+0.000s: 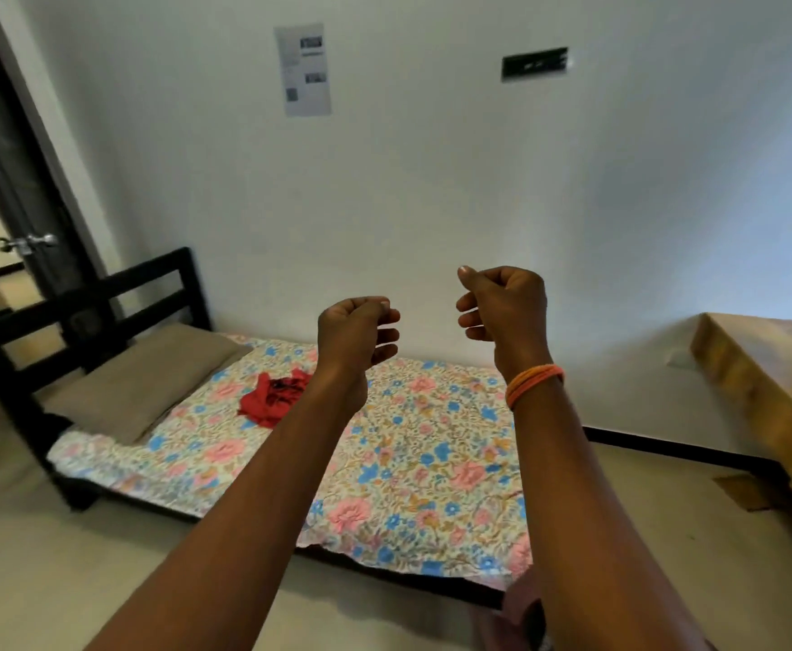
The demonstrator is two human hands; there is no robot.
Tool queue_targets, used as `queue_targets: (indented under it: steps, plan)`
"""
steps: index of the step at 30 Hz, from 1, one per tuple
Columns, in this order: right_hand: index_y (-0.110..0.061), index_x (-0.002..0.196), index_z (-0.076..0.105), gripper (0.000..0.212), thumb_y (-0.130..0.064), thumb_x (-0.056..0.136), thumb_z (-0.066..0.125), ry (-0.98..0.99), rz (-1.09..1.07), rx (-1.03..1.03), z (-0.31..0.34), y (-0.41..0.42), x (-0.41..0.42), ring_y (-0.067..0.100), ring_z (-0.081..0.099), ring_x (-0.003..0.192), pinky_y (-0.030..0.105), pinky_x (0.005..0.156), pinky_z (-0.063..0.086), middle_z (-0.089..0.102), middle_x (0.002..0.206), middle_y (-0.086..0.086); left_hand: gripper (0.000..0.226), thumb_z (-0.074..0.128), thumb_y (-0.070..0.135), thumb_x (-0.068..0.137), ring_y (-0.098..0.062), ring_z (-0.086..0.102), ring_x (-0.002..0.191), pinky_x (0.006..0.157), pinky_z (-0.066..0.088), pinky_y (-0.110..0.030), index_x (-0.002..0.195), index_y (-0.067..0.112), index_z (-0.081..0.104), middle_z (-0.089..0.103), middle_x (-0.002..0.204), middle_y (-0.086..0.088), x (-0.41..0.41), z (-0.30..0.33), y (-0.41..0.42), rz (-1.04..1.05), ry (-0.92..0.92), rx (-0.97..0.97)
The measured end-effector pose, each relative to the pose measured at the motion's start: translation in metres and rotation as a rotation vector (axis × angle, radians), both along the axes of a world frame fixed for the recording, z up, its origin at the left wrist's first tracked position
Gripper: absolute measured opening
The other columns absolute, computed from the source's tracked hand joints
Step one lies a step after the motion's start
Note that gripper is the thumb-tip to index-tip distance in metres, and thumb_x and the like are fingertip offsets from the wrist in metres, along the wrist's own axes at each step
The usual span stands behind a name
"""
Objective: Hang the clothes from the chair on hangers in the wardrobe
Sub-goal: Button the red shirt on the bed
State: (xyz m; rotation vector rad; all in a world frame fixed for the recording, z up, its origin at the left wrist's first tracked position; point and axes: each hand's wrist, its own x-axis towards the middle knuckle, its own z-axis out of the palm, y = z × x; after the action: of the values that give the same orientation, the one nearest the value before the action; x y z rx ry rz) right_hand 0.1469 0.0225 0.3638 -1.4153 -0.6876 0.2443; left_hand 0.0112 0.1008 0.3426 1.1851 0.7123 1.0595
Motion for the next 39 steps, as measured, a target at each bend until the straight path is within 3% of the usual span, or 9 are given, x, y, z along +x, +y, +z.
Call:
queue_targets:
  steps: [4, 7, 17, 21, 27, 30, 32, 35, 39]
  plan:
    - [-0.004, 0.082, 0.067, 0.022, -0.023, 0.091, 0.070, 0.082, 0.020, -0.061, -0.054, 0.096, 0.030, 0.016, 0.060, 0.044, 0.025, 0.045, 0.051, 0.069, 0.066, 0.012, 0.008, 0.059, 0.012, 0.096, -0.017, 0.057, 0.059, 0.051, 0.049, -0.027, 0.092, 0.010, 0.065, 0.067, 0.082, -0.006, 0.012, -0.053, 0.095, 0.057, 0.100, -0.073]
    - [-0.003, 0.079, 0.067, 0.023, -0.022, 0.091, 0.070, 0.140, 0.030, -0.162, -0.105, 0.173, 0.059, 0.017, 0.060, 0.044, 0.027, 0.046, 0.051, 0.069, 0.066, 0.014, 0.009, 0.059, 0.011, 0.096, -0.020, 0.055, 0.054, 0.062, 0.052, -0.037, 0.092, 0.004, 0.064, 0.063, 0.076, -0.008, 0.027, -0.098, 0.173, 0.077, 0.211, -0.149]
    - [-0.002, 0.081, 0.064, 0.017, -0.014, 0.092, 0.068, 0.388, 0.129, -0.567, -0.247, 0.384, 0.123, 0.020, 0.057, 0.047, 0.023, 0.043, 0.044, 0.068, 0.070, 0.018, 0.010, 0.054, 0.005, 0.094, -0.019, 0.052, 0.059, 0.051, 0.042, -0.028, 0.085, 0.004, 0.059, 0.059, 0.079, -0.011, 0.068, -0.226, 0.390, 0.144, 0.534, -0.392]
    - [-0.003, 0.066, 0.060, 0.029, -0.012, 0.093, 0.067, 0.435, 0.152, -0.705, -0.297, 0.441, 0.136, 0.021, 0.053, 0.045, 0.024, 0.043, 0.041, 0.062, 0.062, 0.016, 0.011, 0.055, 0.009, 0.096, -0.020, 0.052, 0.060, 0.051, 0.042, -0.029, 0.101, 0.002, 0.061, 0.062, 0.085, -0.012, 0.091, -0.279, 0.456, 0.151, 0.581, -0.466]
    - [-0.004, 0.061, 0.057, 0.035, -0.014, 0.093, 0.068, 0.504, 0.008, -0.855, -0.373, 0.530, 0.183, 0.025, 0.057, 0.052, 0.031, 0.051, 0.048, 0.063, 0.066, 0.019, 0.013, 0.054, 0.010, 0.097, -0.022, 0.055, 0.057, 0.052, 0.045, -0.029, 0.097, 0.003, 0.064, 0.064, 0.082, -0.013, 0.169, -0.364, 0.562, -0.065, 0.722, -0.550]
    - [-0.002, 0.059, 0.060, 0.039, -0.018, 0.093, 0.067, 0.440, -0.080, -0.945, -0.406, 0.560, 0.218, 0.029, 0.061, 0.060, 0.041, 0.061, 0.056, 0.068, 0.072, 0.024, 0.014, 0.053, 0.015, 0.099, -0.027, 0.059, 0.068, 0.067, 0.054, -0.040, 0.090, 0.009, 0.062, 0.064, 0.087, -0.014, 0.220, -0.398, 0.601, -0.201, 0.793, -0.506]
    - [0.002, 0.063, 0.063, 0.037, -0.020, 0.093, 0.065, 0.370, -0.087, -1.037, -0.423, 0.567, 0.241, 0.030, 0.062, 0.061, 0.045, 0.067, 0.059, 0.070, 0.076, 0.027, 0.011, 0.053, 0.018, 0.100, -0.028, 0.060, 0.073, 0.075, 0.056, -0.042, 0.097, 0.012, 0.062, 0.065, 0.089, -0.013, 0.245, -0.412, 0.609, -0.293, 0.837, -0.458]
    - [0.005, 0.069, 0.064, 0.036, -0.025, 0.089, 0.066, 0.297, -0.127, -1.174, -0.473, 0.584, 0.308, 0.032, 0.063, 0.064, 0.043, 0.071, 0.059, 0.066, 0.066, 0.018, 0.013, 0.054, 0.016, 0.099, -0.027, 0.057, 0.071, 0.067, 0.051, -0.036, 0.104, 0.010, 0.064, 0.065, 0.094, -0.014, 0.306, -0.459, 0.624, -0.502, 0.895, -0.502]
    - [-0.007, 0.076, 0.049, 0.026, -0.024, 0.091, 0.062, 0.202, -0.177, -1.267, -0.535, 0.590, 0.394, 0.027, 0.053, 0.075, 0.029, 0.067, 0.039, 0.052, 0.075, 0.007, 0.037, 0.055, 0.011, 0.098, -0.021, 0.050, 0.058, 0.062, 0.043, -0.033, 0.135, 0.010, 0.056, 0.063, 0.088, -0.016, 0.379, -0.536, 0.630, -0.699, 0.974, -0.477]
